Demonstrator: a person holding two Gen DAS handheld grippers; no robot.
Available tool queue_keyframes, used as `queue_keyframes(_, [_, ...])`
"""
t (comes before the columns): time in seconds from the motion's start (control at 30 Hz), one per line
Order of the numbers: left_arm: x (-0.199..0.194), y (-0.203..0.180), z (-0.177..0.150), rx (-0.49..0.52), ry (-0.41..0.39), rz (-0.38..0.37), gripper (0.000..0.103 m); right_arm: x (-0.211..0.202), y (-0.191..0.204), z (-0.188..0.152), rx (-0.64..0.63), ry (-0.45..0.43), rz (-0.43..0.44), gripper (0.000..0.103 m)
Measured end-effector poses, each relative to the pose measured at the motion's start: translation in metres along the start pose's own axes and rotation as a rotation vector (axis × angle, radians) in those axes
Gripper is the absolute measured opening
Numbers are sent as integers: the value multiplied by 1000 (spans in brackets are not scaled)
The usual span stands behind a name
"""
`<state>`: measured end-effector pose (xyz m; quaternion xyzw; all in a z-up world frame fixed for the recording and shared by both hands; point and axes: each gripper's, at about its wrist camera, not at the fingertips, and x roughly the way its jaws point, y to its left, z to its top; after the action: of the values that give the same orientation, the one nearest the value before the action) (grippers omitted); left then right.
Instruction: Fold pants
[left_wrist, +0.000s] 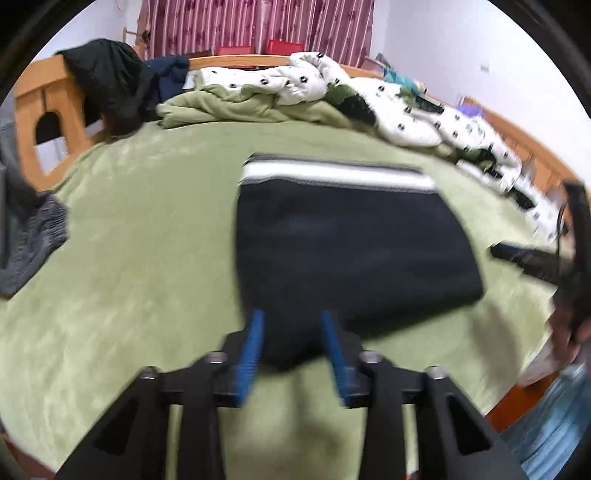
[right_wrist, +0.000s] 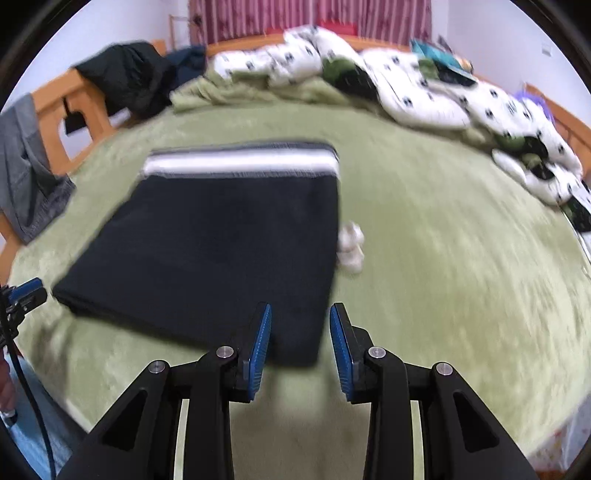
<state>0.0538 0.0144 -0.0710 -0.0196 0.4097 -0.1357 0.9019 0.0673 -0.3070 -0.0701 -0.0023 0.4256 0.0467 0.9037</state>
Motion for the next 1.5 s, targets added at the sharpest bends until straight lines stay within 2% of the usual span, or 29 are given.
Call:
queue_keyframes(0.07, [15, -5, 19, 7, -19, 8, 41, 10, 5, 8, -13, -12, 17, 33])
queue_keyframes(0.13, [37, -7, 20, 8, 16, 16, 41, 24, 9, 8, -27, 13, -1, 34])
queue_keyframes(0.2, [66, -7, -3, -11, 124, 15, 41, 51, 8, -2, -28, 116, -18, 34])
queue_keyframes(0.23, [74, -6, -16, -1, 143, 29, 40, 61, 8, -9, -24, 154, -21, 34])
queue_keyframes(0.3, [65, -20, -24, 91, 112, 82, 42, 69, 9, -23, -37, 182, -25, 33])
queue_keyframes(0.33, [62, -28, -27, 146, 113, 98, 43, 67, 11, -26, -59, 163, -35, 33])
queue_keyframes(0.37, [63, -28, -29, 152, 114, 98, 44, 64, 13, -28, -84, 150, -43, 33])
queue_keyframes(0.43, [66, -26, -27, 121, 121, 98, 45, 62, 11, -27, -82, 151, -37, 33])
queue_keyframes(0.57, [61, -17, -13, 27, 117, 27, 49, 52, -2, -15, 22, 145, 6, 34])
queue_keyframes(0.73, [62, -12, -13, -20, 118, -1, 49, 41, 2, 1, 35, 51, -28, 34])
queue_keyframes(1.03, [62, -10, -13, -35, 114, -8, 49, 58, 5, 20, 91, 70, -30, 34])
queue_keyframes(1.17, [61, -5, -11, -56, 106, -20, 49, 67, 7, 17, 81, 80, -46, 46])
queue_keyframes(1.3, [58, 1, -8, -94, 87, -41, 49, 70, 17, 13, 20, 75, -98, 48])
queue_keyframes(1.5, [60, 4, -9, -128, 68, -37, 49, 70, 10, 14, 88, 91, -72, 54])
